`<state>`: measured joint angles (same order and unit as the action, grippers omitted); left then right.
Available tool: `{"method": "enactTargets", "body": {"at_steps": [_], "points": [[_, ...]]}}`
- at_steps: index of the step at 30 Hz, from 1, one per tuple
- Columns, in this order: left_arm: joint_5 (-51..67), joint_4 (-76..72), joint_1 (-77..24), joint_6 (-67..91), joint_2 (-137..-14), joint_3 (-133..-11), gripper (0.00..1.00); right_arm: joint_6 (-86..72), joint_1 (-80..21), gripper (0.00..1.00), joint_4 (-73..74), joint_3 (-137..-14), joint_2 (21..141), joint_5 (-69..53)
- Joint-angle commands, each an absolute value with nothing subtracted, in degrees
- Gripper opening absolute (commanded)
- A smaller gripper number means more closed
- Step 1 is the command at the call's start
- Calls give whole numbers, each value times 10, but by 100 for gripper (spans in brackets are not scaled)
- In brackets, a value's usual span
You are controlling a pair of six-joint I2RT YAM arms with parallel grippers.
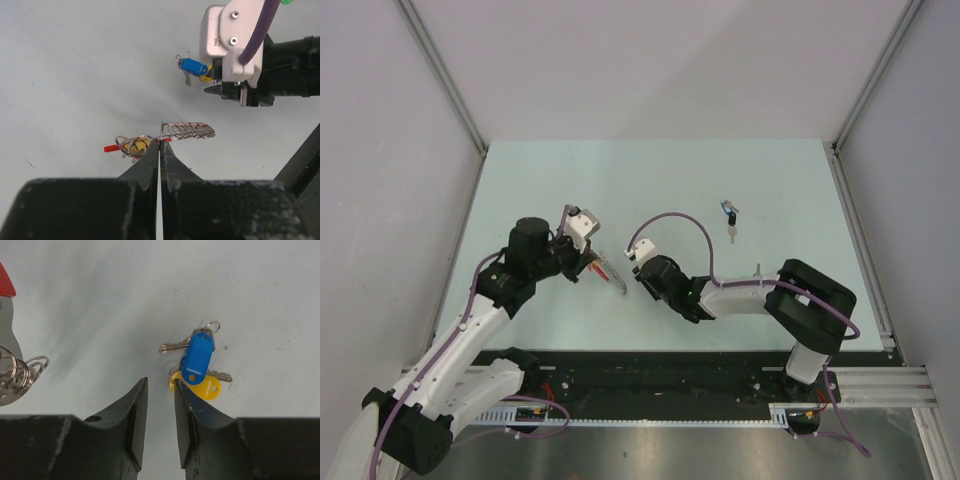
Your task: Put the keys on the keyring
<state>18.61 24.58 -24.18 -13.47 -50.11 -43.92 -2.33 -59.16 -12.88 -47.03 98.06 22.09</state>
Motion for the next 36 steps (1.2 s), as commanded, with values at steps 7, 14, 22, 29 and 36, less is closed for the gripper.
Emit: {"method": "enactTargets", "body": {"at_steps": [7, 14, 22, 29, 36], "points": [[214, 214, -232, -127, -486, -441, 0, 17, -618, 30, -153, -526, 1050, 345], [214, 213, -231, -127, -486, -441, 0, 21, -623, 24, -149, -535, 1070, 371], [214, 214, -230, -127, -488, -440, 0, 18, -623, 8, -136, -536, 1063, 375], [221, 213, -230, -128, -488, -439, 0, 5, -621, 0, -91, -534, 1001, 337], [238, 212, -230, -131, -485, -438, 0, 7, -598, 0, -83, -492, 882, 211]]}}
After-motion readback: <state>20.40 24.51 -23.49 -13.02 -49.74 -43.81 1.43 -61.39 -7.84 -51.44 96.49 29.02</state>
